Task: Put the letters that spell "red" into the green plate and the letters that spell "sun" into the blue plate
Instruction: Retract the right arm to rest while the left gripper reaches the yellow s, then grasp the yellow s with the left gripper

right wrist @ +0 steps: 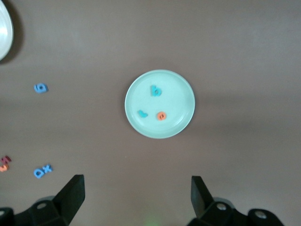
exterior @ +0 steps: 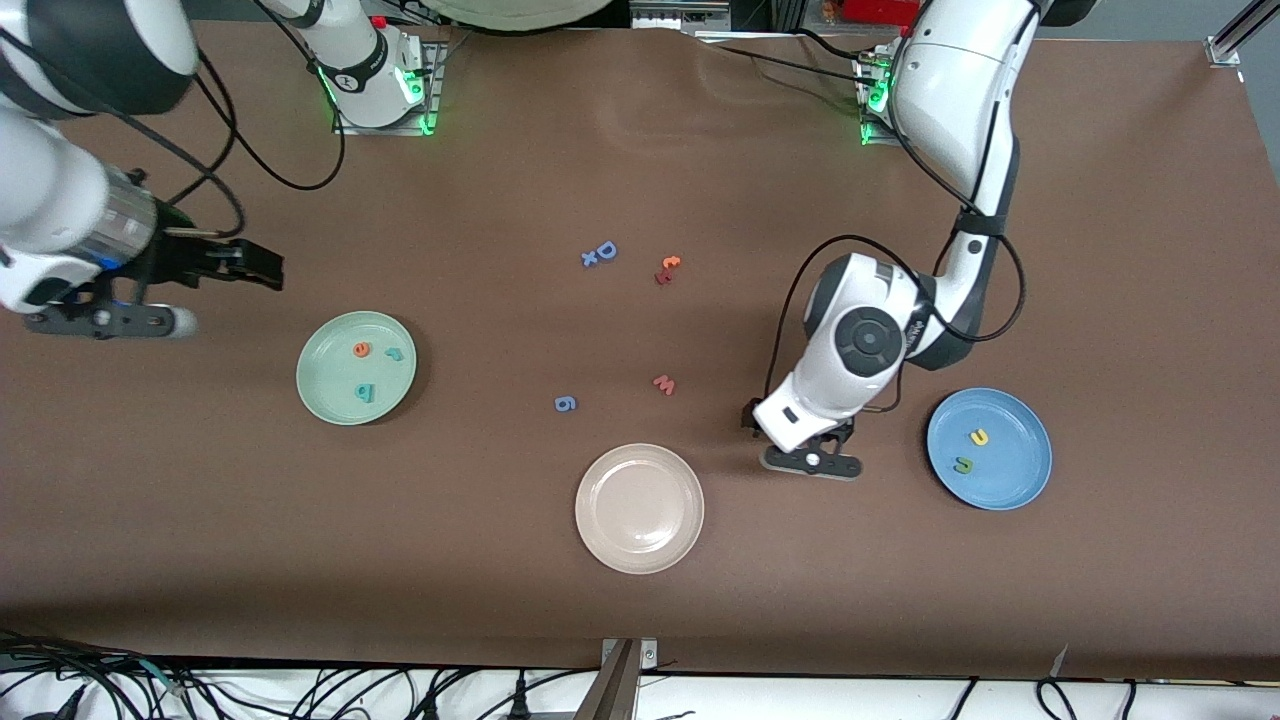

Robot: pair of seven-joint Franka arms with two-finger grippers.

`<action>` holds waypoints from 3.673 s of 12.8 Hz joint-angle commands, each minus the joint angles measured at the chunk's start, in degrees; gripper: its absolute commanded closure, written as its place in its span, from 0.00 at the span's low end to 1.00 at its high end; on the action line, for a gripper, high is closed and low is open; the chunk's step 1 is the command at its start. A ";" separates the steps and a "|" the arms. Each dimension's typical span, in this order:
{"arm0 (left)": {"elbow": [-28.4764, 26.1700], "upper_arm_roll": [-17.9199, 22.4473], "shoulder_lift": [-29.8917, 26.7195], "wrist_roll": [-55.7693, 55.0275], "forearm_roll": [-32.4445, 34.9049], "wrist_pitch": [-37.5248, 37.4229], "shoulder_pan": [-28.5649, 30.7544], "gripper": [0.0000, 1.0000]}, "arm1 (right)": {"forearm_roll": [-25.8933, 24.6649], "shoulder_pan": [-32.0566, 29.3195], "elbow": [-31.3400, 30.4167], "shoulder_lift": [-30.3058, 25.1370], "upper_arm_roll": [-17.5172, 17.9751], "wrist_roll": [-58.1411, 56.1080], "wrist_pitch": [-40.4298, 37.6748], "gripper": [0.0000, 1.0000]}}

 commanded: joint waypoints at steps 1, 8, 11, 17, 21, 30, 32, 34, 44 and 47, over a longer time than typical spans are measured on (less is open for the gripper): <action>2.56 0.21 4.42 13.84 -0.68 5.35 0.15 0.07 | -1.03 -10.39 -5.30 -5.98 9.62 -0.78 3.50 0.00; 0.80 0.82 7.34 32.59 -17.22 6.43 0.58 0.30 | -4.88 -21.32 -19.85 -17.35 15.62 -12.55 10.80 0.00; 0.45 2.75 7.42 35.14 -17.13 6.43 0.76 0.29 | -4.64 -21.24 -19.93 -17.53 15.90 -11.68 10.55 0.00; 0.54 3.37 8.48 34.18 -17.57 6.43 0.67 0.36 | -2.53 -21.85 -19.84 -17.45 15.29 -11.59 11.84 0.00; 0.62 3.37 8.65 34.09 -17.57 6.51 0.58 0.46 | -2.52 -21.59 -18.01 -15.43 13.88 -12.29 10.98 0.00; 1.77 3.28 8.48 31.72 -17.75 6.51 -0.12 0.46 | -2.96 -21.15 -16.06 -14.19 14.05 -12.03 7.55 0.00; 1.68 3.28 8.57 31.72 -17.66 7.21 -0.21 0.53 | -2.96 -21.24 -16.06 -14.10 13.97 -12.12 7.55 0.00; 1.50 3.28 8.74 31.80 -17.48 8.36 -0.21 0.58 | -3.05 -21.24 -15.97 -14.19 13.97 -12.38 7.38 0.00; 1.50 3.28 9.01 32.24 -17.31 8.53 -0.29 0.86 | -4.20 -21.32 -15.80 -13.22 14.05 -12.03 10.10 0.00; 1.42 3.28 8.92 32.51 -17.31 8.53 -0.21 0.99 | -3.93 -21.41 -15.80 -13.22 13.88 -11.77 9.75 0.00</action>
